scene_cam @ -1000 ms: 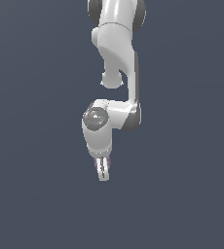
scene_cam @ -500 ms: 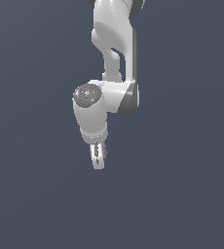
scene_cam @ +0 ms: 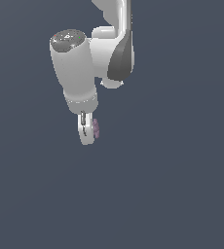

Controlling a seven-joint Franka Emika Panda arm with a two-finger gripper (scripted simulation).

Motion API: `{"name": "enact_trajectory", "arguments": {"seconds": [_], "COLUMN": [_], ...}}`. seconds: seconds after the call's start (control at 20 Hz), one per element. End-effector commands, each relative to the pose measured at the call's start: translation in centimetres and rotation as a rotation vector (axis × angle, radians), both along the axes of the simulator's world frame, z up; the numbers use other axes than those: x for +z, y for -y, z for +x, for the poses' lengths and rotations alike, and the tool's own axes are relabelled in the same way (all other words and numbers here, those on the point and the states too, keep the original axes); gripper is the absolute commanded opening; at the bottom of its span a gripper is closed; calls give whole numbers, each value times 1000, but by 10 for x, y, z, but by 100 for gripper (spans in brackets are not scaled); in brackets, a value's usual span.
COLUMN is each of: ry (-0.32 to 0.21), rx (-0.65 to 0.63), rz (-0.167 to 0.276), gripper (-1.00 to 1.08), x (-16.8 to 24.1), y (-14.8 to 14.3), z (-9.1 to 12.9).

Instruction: Pick up the object and move it to a goal position.

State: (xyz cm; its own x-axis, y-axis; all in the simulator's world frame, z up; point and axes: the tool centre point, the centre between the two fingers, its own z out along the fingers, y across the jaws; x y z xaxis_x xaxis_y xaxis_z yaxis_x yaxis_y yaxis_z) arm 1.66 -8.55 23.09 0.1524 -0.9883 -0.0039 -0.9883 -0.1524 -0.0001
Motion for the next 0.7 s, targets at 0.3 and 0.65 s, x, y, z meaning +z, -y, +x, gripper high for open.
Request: {"name": "enact_trajectory", "arguments": {"seconds": [0.3,0.65], "ry": [0,0], "rx": [-1,-1], "rz": [-1,-3], "gripper": [-100,-100], "x": [94,157], "y": [25,41], "z": [-34,-54]}}
